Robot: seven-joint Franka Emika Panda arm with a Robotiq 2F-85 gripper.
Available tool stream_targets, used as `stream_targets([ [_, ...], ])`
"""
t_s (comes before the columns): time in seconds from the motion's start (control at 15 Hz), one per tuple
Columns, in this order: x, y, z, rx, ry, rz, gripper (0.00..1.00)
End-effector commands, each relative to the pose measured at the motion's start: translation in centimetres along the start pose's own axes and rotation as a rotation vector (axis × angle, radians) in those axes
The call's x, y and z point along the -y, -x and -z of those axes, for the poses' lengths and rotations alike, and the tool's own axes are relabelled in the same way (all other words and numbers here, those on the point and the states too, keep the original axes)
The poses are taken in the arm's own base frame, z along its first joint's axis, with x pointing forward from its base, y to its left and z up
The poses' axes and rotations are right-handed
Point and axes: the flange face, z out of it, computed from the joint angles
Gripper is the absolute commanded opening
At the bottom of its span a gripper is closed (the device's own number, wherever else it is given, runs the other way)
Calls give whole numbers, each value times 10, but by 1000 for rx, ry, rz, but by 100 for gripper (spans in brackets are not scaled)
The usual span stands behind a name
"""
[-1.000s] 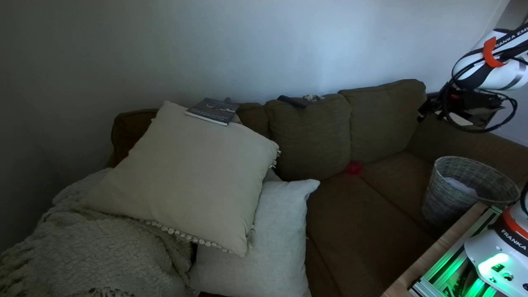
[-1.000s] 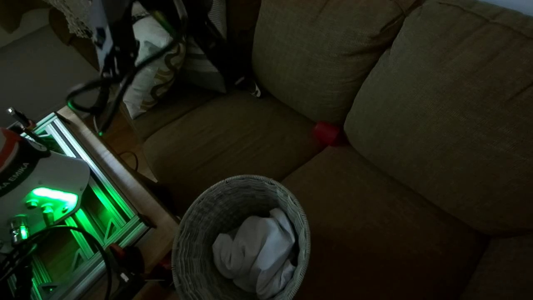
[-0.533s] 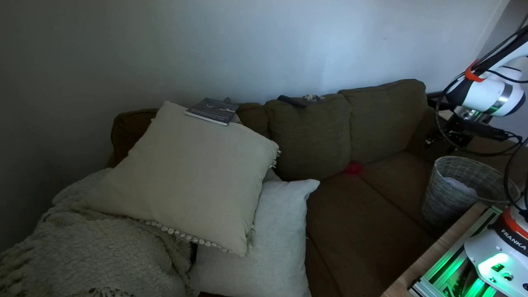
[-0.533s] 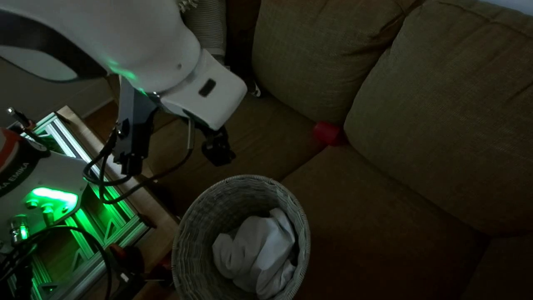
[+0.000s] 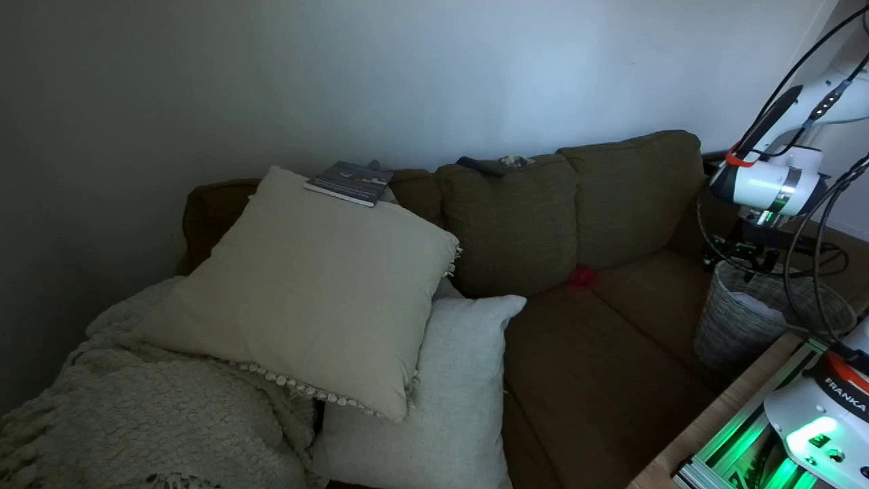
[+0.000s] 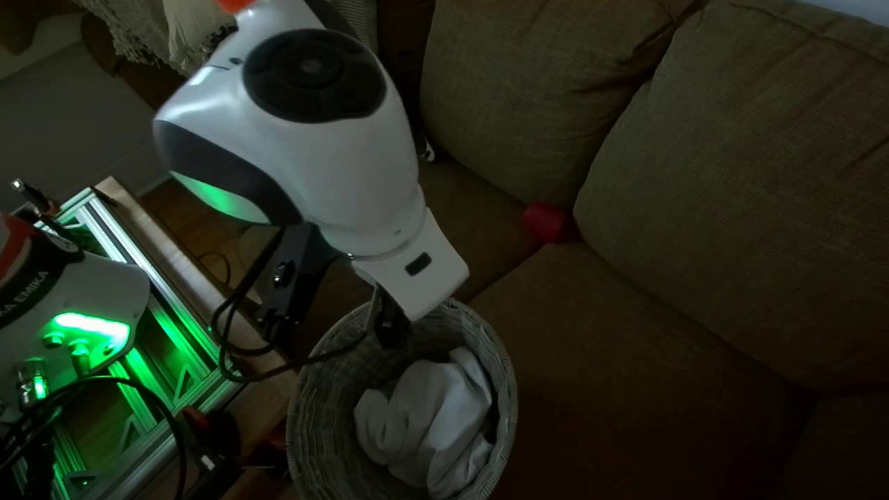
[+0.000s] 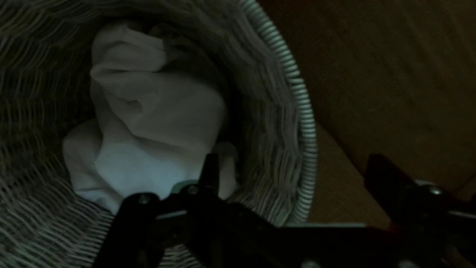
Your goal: Move the basket to the left
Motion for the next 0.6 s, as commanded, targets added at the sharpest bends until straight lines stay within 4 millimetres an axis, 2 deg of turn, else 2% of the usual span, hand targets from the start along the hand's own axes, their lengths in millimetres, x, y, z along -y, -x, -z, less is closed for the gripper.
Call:
stream_targets([
  [0.0, 4, -9, -8, 10, 33, -5, 100],
  [0.2, 12, -22, -30, 29, 86, -12, 100],
  [0.4, 14, -24, -32, 6, 80, -6, 100],
  [0.53, 21, -25, -42, -17, 53, -16, 100],
])
